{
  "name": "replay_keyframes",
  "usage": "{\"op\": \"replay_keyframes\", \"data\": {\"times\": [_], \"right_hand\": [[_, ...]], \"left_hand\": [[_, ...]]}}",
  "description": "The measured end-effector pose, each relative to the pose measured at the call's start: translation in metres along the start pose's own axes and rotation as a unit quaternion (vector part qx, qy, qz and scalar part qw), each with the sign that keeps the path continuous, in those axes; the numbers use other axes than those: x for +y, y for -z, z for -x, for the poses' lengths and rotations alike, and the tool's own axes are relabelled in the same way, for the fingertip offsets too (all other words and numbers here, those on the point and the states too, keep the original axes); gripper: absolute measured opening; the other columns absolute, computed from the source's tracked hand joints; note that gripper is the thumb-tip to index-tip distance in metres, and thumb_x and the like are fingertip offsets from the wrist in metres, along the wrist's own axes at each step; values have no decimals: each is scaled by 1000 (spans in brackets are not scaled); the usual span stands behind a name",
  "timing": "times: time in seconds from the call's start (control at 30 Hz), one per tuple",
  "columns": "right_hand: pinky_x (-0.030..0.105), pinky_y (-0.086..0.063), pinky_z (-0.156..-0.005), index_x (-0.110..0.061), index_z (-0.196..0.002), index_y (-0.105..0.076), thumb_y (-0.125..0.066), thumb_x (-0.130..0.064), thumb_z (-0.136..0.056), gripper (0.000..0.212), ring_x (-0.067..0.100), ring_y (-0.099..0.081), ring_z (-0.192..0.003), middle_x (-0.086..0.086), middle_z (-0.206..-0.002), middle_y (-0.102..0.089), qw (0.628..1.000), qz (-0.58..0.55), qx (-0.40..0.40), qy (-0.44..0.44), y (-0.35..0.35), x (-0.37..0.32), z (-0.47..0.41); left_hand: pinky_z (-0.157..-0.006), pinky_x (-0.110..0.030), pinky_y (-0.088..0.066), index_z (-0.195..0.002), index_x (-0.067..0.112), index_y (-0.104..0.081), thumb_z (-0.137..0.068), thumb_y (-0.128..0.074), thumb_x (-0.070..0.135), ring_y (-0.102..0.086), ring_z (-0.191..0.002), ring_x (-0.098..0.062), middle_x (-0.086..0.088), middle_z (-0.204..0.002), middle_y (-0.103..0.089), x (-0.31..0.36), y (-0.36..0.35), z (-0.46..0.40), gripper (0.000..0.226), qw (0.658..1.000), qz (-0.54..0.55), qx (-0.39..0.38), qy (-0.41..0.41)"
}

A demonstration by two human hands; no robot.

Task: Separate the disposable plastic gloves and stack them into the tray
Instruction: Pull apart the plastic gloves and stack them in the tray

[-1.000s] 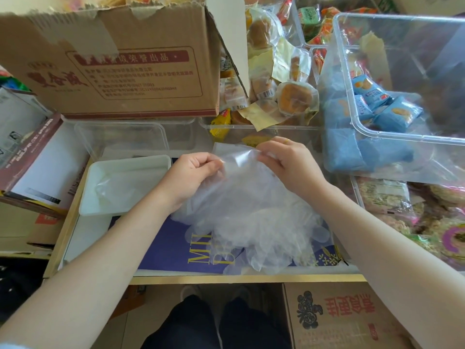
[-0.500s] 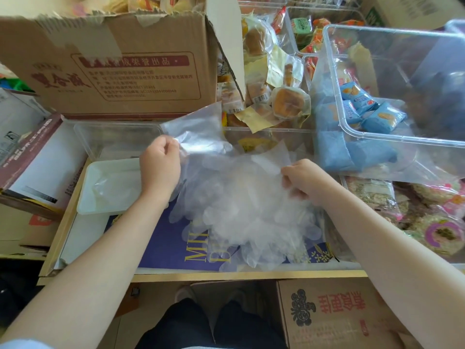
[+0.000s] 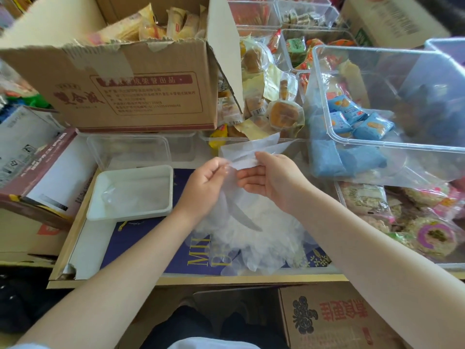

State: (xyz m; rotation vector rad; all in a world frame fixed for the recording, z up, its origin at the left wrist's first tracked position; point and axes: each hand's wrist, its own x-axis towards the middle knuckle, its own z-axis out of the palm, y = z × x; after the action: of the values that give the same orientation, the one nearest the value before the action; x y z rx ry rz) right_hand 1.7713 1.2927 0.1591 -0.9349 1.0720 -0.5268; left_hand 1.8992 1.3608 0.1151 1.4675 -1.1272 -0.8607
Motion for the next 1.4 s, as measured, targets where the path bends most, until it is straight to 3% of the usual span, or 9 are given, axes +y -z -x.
{"op": "replay_keyframes", "data": {"times": [0.2, 0.33, 0.43, 0.57, 0.8, 1.03, 1.13, 1.23, 1.4], "right_hand": [[25, -55, -53, 1, -81, -60, -35, -28, -102, 43, 22, -65, -58, 19, -75, -66, 999, 35, 22, 26, -2, 2, 4], [27, -53, -55, -1, -90, -60, -34, -37, -99, 45, 24, -66, -60, 17, -73, -68, 998, 44, 27, 41, 8, 11, 5], [24, -44, -65, -14, -96, -56, -54, -23, -92, 10, 16, -59, -76, 4, -88, -63, 976, 110, 130, 137, 27, 25, -1], [27, -43, -90, -22, -141, -28, -72, -46, -75, 83, 12, -49, -112, -4, -129, -45, 984, 121, 99, 84, 55, 31, -15], [21, -54, -62, -8, -87, -63, -63, -26, -76, 21, 10, -66, -64, -1, -70, -69, 991, -1, -133, 35, 67, 24, -22], [26, -49, -72, -11, -86, -58, -61, 4, -85, 16, 11, -63, -63, 2, -77, -65, 998, 41, -5, 43, 54, 67, -56], [24, -52, -69, -17, -112, -52, -61, 5, -85, 36, 7, -63, -63, 1, -88, -62, 994, 81, 29, 70, 48, 79, -68], [23, -47, -82, -33, -127, -44, -66, -5, -84, 56, 8, -56, -86, -5, -112, -51, 936, 293, 42, 189, 48, 82, -80], [23, -40, -76, -11, -102, -65, -70, -17, -82, 21, 18, -53, -85, -1, -100, -56, 840, 457, 28, 291, 46, 79, -104]], "left_hand": [[-75, -15, -49, -95, 28, -62, -79, -63, 53, -63, -82, 2, 19, -83, -69, 7, 2, 8, 29, 998, -9, -65, 6], [-71, -23, -44, -83, 30, -60, -92, -57, 22, -59, -71, 1, 20, -73, -67, 4, 0, 6, 13, 998, -45, -36, 7], [-69, -20, -44, -86, 25, -63, -95, -51, 17, -62, -71, 2, 18, -74, -68, 10, 2, 5, 17, 997, 39, -43, 48], [-67, -20, -46, -77, 24, -71, -82, -54, 28, -63, -73, -6, 10, -77, -69, 17, 12, 5, 19, 983, 135, -105, 64], [-69, -21, -53, -86, 14, -63, -94, -46, 14, -67, -73, -10, 1, -78, -71, 0, 26, -4, 18, 966, 175, -116, 154], [-83, -29, -48, -97, 29, -60, -96, -51, 14, -66, -90, -19, -2, -94, -70, -60, 26, -16, 17, 964, -87, -148, 203], [-78, -25, -47, -106, 27, -58, -96, -50, 15, -67, -85, -19, -3, -93, -71, -68, 28, -21, 17, 960, -134, -156, 188], [-57, -10, -40, -103, 34, -54, -97, -49, 16, -62, -66, -3, 14, -72, -71, -73, 33, -26, 20, 961, -131, -174, 169], [-92, -18, -40, -100, 38, -56, -96, -50, 17, -63, -94, 4, 14, -81, -73, -90, 40, -35, 22, 967, -111, -178, 141]]}}
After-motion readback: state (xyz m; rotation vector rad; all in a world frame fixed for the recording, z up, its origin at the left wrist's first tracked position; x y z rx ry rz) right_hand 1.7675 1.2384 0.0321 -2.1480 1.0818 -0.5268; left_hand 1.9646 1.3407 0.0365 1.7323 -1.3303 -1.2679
